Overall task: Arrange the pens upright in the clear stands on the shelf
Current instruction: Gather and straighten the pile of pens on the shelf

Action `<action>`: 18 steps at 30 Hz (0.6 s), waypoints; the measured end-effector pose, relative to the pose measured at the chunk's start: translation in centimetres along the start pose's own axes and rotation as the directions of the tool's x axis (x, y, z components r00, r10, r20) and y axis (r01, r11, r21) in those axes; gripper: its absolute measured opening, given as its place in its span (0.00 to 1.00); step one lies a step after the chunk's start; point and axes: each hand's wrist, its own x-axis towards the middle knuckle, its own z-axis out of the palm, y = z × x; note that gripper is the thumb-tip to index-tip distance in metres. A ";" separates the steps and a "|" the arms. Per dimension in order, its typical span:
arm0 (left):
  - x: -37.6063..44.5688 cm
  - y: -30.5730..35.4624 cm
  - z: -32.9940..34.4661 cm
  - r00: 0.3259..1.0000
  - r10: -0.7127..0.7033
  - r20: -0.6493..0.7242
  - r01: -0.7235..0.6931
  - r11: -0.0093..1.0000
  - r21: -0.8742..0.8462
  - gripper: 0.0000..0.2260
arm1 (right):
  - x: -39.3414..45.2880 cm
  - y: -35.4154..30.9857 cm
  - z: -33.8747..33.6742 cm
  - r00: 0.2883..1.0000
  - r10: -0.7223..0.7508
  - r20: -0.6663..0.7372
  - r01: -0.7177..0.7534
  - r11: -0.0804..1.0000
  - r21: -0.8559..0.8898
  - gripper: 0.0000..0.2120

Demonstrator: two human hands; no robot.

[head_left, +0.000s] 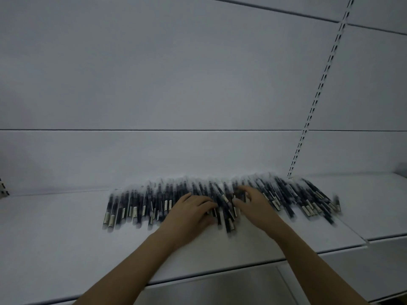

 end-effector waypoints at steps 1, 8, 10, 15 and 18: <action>0.2 0.8 -0.4 0.999 -0.027 0.046 0.027 1.000 -0.005 0.32 | 0.6 -0.2 0.1 1.000 0.031 -0.002 -0.031 0.999 -0.007 0.25; 1.1 2.9 -0.4 0.907 -0.204 0.367 0.196 0.979 0.060 0.49 | 6.6 -1.7 2.0 0.973 0.224 0.048 -0.197 0.925 -0.326 0.51; 0.8 2.8 -0.2 0.907 -0.248 0.341 0.228 0.969 0.097 0.46 | 7.6 -1.9 2.7 0.973 0.224 0.045 -0.195 0.917 -0.347 0.52; 0.5 2.6 -0.4 0.917 -0.291 0.274 0.254 0.954 0.162 0.44 | 7.7 -3.1 3.3 0.977 0.194 0.093 -0.181 0.975 -0.128 0.39; 0.3 2.7 -0.5 0.946 -0.246 0.212 0.212 0.962 0.171 0.37 | 7.2 -3.4 3.2 0.984 0.129 0.119 -0.117 0.988 -0.099 0.32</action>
